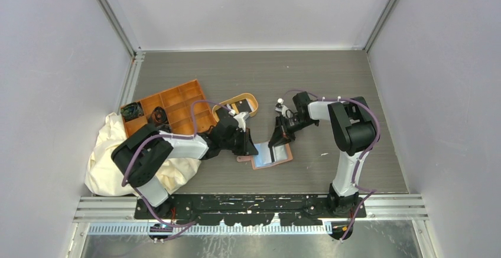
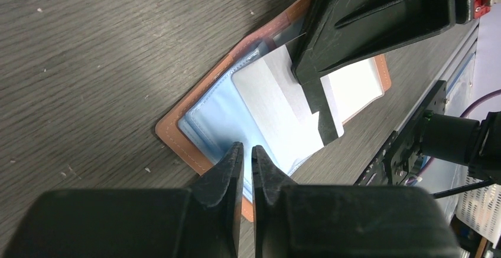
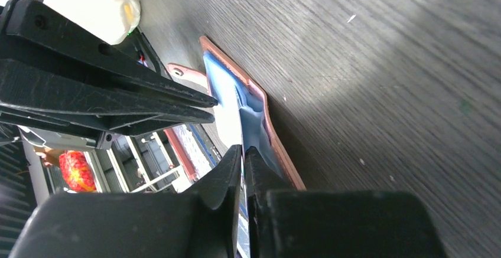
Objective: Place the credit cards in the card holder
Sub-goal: Insert the credit card into the card holder.
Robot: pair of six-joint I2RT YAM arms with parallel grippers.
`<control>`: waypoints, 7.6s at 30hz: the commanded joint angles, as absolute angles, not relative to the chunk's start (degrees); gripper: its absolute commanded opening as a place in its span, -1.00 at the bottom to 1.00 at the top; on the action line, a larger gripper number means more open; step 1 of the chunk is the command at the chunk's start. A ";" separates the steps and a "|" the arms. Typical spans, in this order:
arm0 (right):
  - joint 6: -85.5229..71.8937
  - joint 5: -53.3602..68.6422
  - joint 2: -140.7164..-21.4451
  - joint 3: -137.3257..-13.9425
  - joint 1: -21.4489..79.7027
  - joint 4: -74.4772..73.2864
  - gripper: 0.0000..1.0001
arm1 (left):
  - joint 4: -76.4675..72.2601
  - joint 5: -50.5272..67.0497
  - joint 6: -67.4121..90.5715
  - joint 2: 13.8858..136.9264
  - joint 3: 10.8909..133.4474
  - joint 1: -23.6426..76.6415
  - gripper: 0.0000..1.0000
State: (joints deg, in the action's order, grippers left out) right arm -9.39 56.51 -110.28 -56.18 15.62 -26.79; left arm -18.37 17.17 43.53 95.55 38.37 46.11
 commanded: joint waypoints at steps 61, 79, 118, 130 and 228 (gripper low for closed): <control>-3.92 54.40 -109.59 -61.14 16.64 -32.51 -0.40 | 9.88 -14.40 31.70 101.74 65.81 65.52 -0.59; 4.31 50.89 -103.80 -63.63 16.58 -38.61 -0.09 | 0.43 -13.84 27.87 82.89 48.12 63.30 -0.49; 2.23 35.19 -107.20 -67.03 24.92 -39.81 -0.83 | 2.70 -5.11 31.83 88.31 43.42 53.24 -0.72; 0.50 40.33 -109.29 -68.45 25.27 -38.36 -0.81 | 1.95 -4.05 32.04 89.55 43.33 53.25 -0.75; 5.26 22.48 -105.85 -70.24 30.72 -44.10 -0.81 | -11.34 10.35 37.99 95.51 42.40 53.23 -0.83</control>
State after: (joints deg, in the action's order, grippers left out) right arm 4.40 20.45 -106.89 -68.60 29.93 -43.35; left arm -9.98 10.72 38.50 95.42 41.87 53.23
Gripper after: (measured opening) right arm 0.095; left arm 0.081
